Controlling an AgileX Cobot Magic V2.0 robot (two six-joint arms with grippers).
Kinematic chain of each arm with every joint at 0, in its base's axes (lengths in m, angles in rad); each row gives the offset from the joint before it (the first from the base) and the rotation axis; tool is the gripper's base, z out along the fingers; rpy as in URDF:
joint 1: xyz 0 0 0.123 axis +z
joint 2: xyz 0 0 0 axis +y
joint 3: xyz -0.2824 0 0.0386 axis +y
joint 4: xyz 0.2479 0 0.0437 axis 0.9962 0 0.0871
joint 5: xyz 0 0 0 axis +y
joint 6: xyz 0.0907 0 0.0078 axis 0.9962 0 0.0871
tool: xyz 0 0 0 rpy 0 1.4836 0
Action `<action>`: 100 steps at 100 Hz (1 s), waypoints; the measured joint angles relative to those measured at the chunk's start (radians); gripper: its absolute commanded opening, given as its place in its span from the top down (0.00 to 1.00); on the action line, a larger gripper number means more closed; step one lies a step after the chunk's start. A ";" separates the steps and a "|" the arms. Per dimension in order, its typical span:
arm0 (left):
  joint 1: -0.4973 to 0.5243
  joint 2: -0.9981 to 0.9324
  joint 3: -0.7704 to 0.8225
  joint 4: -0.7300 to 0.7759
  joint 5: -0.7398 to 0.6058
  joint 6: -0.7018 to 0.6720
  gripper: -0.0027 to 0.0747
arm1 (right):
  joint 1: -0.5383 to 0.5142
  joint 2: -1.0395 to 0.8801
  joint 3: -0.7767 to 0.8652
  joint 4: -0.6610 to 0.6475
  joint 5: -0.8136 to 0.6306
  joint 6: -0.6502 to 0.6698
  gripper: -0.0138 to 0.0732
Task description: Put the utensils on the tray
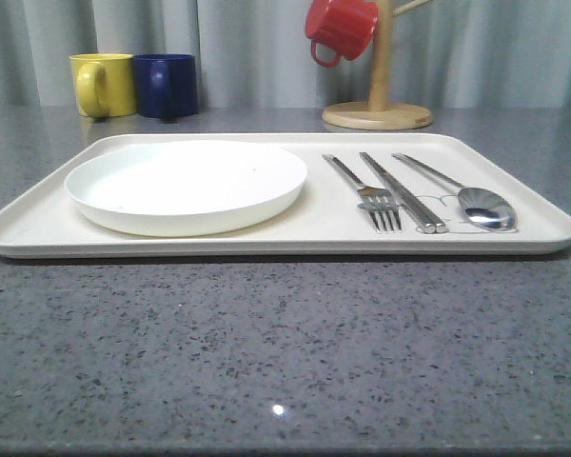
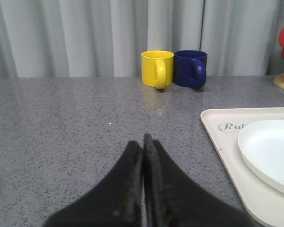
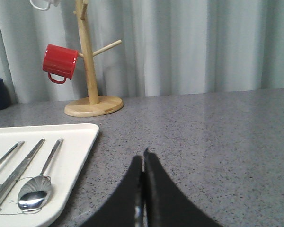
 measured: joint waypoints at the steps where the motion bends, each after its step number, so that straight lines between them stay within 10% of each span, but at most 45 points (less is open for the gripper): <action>1: 0.000 -0.003 0.003 0.005 0.000 -0.006 0.99 | 0.000 0.000 0.000 0.000 0.000 0.000 0.92; 100: 0.000 -0.137 0.300 0.186 -0.321 -0.177 0.99 | 0.000 -0.002 0.000 0.000 -0.002 0.000 0.92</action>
